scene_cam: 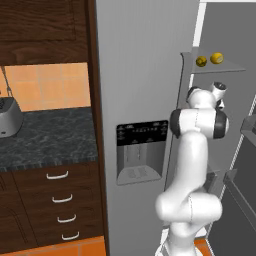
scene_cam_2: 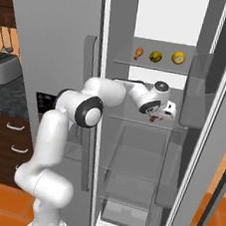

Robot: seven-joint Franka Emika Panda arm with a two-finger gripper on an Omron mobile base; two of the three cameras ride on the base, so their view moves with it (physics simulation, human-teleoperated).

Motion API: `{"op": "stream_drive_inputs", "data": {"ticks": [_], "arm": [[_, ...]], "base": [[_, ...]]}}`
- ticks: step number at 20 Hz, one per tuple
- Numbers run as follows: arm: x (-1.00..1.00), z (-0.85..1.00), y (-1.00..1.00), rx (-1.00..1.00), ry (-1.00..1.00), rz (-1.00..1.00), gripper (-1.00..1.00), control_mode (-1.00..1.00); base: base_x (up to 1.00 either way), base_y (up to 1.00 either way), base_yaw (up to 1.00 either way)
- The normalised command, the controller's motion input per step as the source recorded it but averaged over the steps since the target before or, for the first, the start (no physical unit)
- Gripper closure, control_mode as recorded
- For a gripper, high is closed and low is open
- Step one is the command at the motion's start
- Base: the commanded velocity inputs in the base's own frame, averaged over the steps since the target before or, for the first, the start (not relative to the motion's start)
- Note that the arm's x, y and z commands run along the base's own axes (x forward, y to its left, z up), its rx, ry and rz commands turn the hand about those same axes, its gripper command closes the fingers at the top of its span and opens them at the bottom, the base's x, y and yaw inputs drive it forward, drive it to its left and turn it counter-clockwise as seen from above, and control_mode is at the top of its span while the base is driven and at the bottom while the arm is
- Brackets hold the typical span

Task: Place one lemon and one chicken drumstick in each tupperware on the nearby counter, to pack two identical lunches.

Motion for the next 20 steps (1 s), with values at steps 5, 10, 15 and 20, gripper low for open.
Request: {"op": "stream_drive_inputs", "data": {"ticks": [5,10,15,20], "arm": [[-1.0,0.52,0.2,0.02,-0.1,0.0,1.0,-1.0],[-1.0,0.87,0.31,0.0,-0.14,-0.02,1.0,-1.0],[-1.0,0.24,0.0,0.0,-0.07,-0.01,1.0,-1.0],[-1.0,0.29,0.03,0.0,0.12,0.0,1.0,-1.0]], "base": [[0.0,0.0,0.0],[0.0,0.0,0.0],[0.0,0.0,0.0],[0.0,0.0,0.0]]}}
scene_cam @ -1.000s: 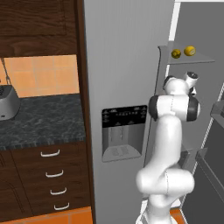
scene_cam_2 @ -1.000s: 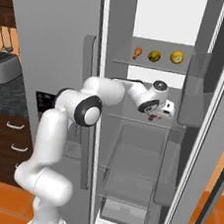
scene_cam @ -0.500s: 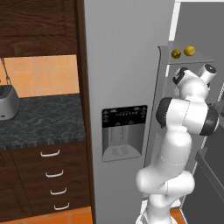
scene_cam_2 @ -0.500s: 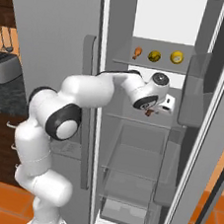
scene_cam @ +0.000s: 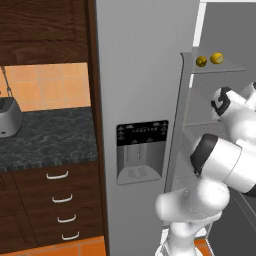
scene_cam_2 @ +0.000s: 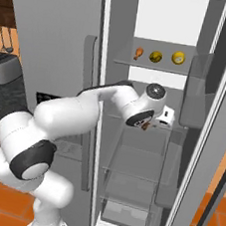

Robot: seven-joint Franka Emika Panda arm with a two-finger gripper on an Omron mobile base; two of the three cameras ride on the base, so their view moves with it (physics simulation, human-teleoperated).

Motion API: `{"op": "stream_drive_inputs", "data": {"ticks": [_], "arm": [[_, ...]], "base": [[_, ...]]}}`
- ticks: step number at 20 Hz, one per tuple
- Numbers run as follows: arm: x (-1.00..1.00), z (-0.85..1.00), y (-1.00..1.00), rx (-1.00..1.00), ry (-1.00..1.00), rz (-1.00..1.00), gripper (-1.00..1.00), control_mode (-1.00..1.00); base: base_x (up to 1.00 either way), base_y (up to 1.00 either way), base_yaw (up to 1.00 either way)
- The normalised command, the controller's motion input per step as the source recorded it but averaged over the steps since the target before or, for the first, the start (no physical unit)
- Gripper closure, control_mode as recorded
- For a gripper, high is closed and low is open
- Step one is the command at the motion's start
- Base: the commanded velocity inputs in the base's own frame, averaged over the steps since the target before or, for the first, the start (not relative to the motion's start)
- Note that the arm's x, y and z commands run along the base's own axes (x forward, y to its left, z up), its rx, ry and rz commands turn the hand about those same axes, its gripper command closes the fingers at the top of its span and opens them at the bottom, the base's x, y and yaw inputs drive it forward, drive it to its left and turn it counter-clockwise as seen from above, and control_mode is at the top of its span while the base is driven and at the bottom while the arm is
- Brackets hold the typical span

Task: Place one lemon and one chicken drumstick in each tupperware on the nearby counter, to pack two identical lunches.

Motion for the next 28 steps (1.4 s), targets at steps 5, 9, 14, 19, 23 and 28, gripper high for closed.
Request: {"op": "stream_drive_inputs", "data": {"ticks": [5,9,14,19,23,28], "arm": [[-1.0,0.66,0.27,0.0,0.44,0.0,1.0,-1.0],[-0.75,0.14,0.53,0.0,0.26,0.09,1.0,1.0],[0.0,0.0,0.0,0.0,0.0,0.0,1.0,1.0],[0.0,0.0,0.0,0.0,0.0,0.0,1.0,1.0],[0.0,0.0,0.0,0.0,0.0,0.0,1.0,1.0],[0.0,0.0,0.0,0.0,0.0,0.0,1.0,1.0]], "base": [[0.0,0.0,0.0],[-0.25,0.25,0.06],[-0.67,1.0,0.43],[0.01,1.0,0.33],[0.65,1.0,0.2],[0.4,1.0,0.15]]}}
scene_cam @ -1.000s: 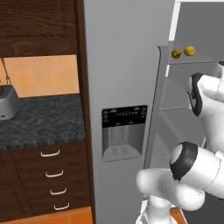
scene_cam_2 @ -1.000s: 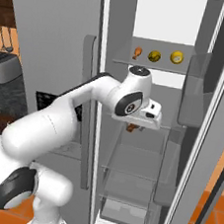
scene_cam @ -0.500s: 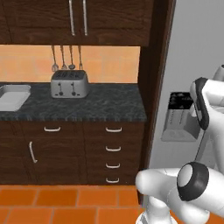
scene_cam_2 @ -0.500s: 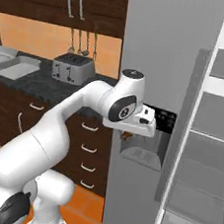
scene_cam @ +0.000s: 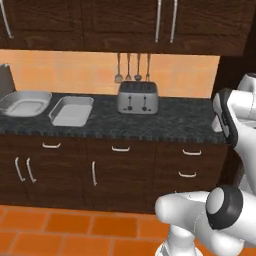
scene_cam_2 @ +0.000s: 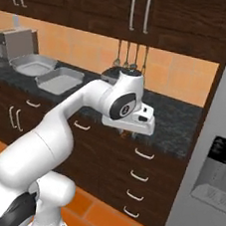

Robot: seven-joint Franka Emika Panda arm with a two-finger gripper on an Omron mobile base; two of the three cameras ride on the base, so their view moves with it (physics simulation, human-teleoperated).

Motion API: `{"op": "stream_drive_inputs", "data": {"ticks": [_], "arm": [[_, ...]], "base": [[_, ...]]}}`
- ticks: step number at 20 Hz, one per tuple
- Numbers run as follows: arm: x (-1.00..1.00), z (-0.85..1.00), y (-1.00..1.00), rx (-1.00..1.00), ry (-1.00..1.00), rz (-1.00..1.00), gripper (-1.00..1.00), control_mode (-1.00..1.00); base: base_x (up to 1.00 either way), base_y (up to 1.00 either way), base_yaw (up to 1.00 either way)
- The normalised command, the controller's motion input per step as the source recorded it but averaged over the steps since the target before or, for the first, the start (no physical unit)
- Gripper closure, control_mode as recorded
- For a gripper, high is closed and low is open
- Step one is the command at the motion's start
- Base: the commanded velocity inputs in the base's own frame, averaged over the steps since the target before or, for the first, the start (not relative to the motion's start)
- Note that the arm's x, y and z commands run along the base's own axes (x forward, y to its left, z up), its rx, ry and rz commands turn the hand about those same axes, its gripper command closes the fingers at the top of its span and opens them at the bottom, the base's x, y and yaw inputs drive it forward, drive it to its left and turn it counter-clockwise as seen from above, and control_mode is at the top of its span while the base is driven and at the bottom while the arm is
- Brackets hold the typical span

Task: Place one lemon and one chicken drumstick in each tupperware on the nearby counter, to pack two identical lunches.

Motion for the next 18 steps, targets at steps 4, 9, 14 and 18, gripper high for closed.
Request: {"op": "stream_drive_inputs", "data": {"ticks": [4,9,14,18], "arm": [[0.0,0.0,0.0,0.0,0.0,0.0,1.0,1.0],[0.0,0.0,0.0,0.0,0.0,0.0,1.0,1.0],[0.0,0.0,0.0,0.0,0.0,0.0,1.0,1.0],[0.0,0.0,0.0,0.0,0.0,0.0,1.0,1.0]], "base": [[0.19,1.0,0.12],[0.54,1.0,0.04],[0.98,1.0,0.0],[1.0,1.0,-0.08]]}}
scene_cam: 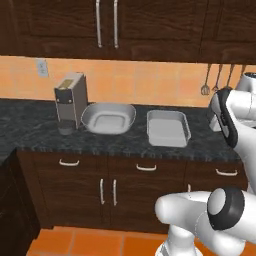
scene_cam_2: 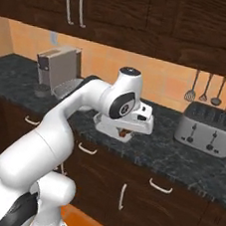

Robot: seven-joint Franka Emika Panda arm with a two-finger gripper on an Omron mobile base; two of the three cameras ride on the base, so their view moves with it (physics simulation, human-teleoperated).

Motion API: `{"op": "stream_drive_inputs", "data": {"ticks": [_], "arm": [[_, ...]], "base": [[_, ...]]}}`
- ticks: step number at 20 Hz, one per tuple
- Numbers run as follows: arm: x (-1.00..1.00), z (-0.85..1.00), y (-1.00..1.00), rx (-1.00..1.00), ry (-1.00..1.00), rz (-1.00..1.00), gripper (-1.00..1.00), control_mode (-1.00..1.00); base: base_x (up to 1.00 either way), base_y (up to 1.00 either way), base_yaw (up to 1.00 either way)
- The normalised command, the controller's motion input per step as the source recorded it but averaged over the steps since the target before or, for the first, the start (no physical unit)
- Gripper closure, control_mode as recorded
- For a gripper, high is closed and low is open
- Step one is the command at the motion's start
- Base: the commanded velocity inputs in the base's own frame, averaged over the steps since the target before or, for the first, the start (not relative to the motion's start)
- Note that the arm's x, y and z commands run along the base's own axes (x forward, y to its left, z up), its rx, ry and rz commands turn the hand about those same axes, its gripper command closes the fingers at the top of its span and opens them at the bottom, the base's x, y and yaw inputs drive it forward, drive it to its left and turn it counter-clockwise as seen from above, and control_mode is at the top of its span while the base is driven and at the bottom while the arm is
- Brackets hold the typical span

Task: Place one lemon and one chicken drumstick in each tupperware on the nearby counter, to pack two identical lunches.

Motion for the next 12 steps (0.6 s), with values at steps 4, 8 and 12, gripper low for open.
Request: {"op": "stream_drive_inputs", "data": {"ticks": [4,8,12], "arm": [[0.0,0.0,0.0,0.0,0.0,0.0,1.0,1.0],[0.0,0.0,0.0,0.0,0.0,0.0,1.0,1.0],[0.0,0.0,0.0,0.0,0.0,0.0,1.0,1.0]], "base": [[0.92,1.0,-0.28],[0.81,1.0,-0.4],[0.84,0.93,-0.33]]}}
